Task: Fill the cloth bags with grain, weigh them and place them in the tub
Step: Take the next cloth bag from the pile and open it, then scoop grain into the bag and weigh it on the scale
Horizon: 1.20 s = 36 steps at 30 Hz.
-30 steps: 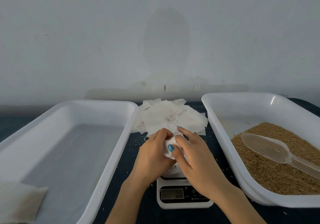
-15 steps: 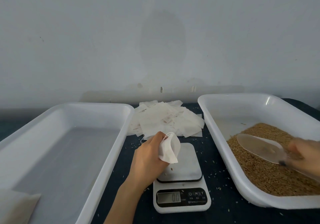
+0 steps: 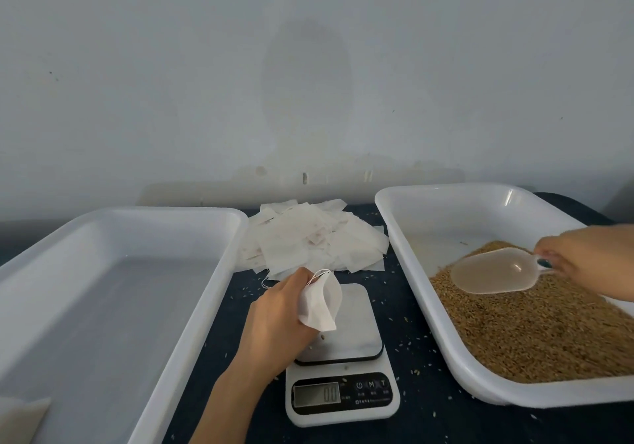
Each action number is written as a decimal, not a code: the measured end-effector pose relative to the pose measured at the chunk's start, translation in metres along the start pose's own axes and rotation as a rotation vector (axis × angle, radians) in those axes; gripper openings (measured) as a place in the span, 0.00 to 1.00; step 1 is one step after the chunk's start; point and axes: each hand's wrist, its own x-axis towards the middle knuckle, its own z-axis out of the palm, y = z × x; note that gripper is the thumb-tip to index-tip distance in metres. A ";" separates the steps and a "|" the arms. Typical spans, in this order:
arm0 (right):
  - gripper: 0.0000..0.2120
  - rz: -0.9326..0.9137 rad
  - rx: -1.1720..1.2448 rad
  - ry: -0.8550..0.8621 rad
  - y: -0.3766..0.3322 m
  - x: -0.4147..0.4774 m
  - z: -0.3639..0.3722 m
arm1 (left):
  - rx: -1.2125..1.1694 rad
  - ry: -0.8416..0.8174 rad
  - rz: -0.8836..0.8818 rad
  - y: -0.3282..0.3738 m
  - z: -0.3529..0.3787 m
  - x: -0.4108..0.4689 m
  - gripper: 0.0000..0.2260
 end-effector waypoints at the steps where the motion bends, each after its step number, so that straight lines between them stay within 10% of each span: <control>1: 0.14 -0.008 -0.090 0.023 -0.002 0.004 -0.008 | 0.000 0.000 -0.001 0.000 0.000 0.000 0.15; 15: 0.16 -0.056 0.455 -0.411 -0.048 -0.021 -0.008 | -0.051 0.003 -0.057 -0.006 0.009 0.002 0.15; 36: 0.10 0.118 0.326 -0.209 0.007 -0.036 -0.002 | -0.131 0.004 -0.120 -0.001 -0.003 0.020 0.12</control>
